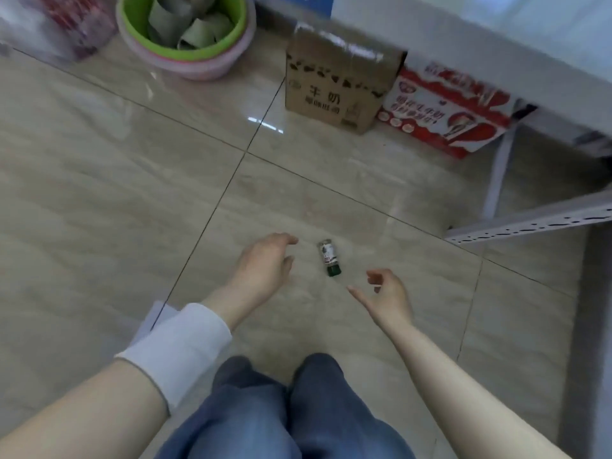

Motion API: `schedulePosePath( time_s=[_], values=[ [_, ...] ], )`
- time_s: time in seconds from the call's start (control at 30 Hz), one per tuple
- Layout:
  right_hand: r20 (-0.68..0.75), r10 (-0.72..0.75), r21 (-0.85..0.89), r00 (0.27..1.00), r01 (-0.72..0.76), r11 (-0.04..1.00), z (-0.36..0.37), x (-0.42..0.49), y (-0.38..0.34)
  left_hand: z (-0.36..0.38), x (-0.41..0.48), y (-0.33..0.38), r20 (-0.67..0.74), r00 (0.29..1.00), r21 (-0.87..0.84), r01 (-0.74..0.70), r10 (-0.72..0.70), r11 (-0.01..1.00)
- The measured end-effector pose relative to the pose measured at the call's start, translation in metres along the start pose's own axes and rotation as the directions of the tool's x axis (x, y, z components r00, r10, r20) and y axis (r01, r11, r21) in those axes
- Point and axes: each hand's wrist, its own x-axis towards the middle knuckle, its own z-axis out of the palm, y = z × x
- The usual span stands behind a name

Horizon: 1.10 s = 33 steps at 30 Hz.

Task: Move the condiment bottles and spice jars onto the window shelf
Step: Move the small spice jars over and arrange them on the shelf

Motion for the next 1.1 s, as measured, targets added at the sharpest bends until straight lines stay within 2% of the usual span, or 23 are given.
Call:
schedulePosePath(
  time_s=[0.17, 0.3, 0.57, 0.7, 0.87, 1.0, 1.1],
  values=[
    [0.038, 0.032, -0.1, 0.999, -0.028, 0.995, 0.076, 0.101, 0.061, 0.081, 0.074, -0.066, 0.005, 0.995, 0.138, -0.095, 0.095, 0.986],
    [0.018, 0.035, -0.131, 0.999, -0.032, 0.991, 0.12, 0.16, 0.083, 0.128, 0.121, -0.098, 0.057, 0.992, 0.177, -0.122, 0.113, 0.977],
    [-0.065, 0.02, -0.14, 0.998, -0.029, 0.99, 0.16, 0.197, 0.094, 0.174, 0.163, -0.116, 0.077, 0.987, 0.199, -0.151, 0.138, 0.968],
    [-0.098, 0.007, -0.118, 0.995, -0.019, 0.993, 0.166, 0.199, 0.102, 0.18, 0.166, -0.118, 0.086, 0.982, 0.178, -0.182, 0.169, 0.967],
    [-0.101, -0.016, -0.006, 0.995, 0.015, 1.0, 0.156, 0.199, 0.105, 0.181, 0.161, -0.112, 0.095, 0.973, 0.128, -0.22, 0.208, 0.967],
    [-0.062, -0.014, 0.12, 0.998, 0.021, 0.993, 0.123, 0.179, 0.087, 0.155, 0.147, -0.099, 0.139, 0.977, 0.147, -0.18, 0.16, 0.973],
    [-0.02, -0.042, 0.164, 0.999, 0.045, 0.985, 0.079, 0.139, 0.061, 0.113, 0.114, -0.068, 0.122, 0.984, 0.113, -0.141, 0.127, 0.984]
  ],
)
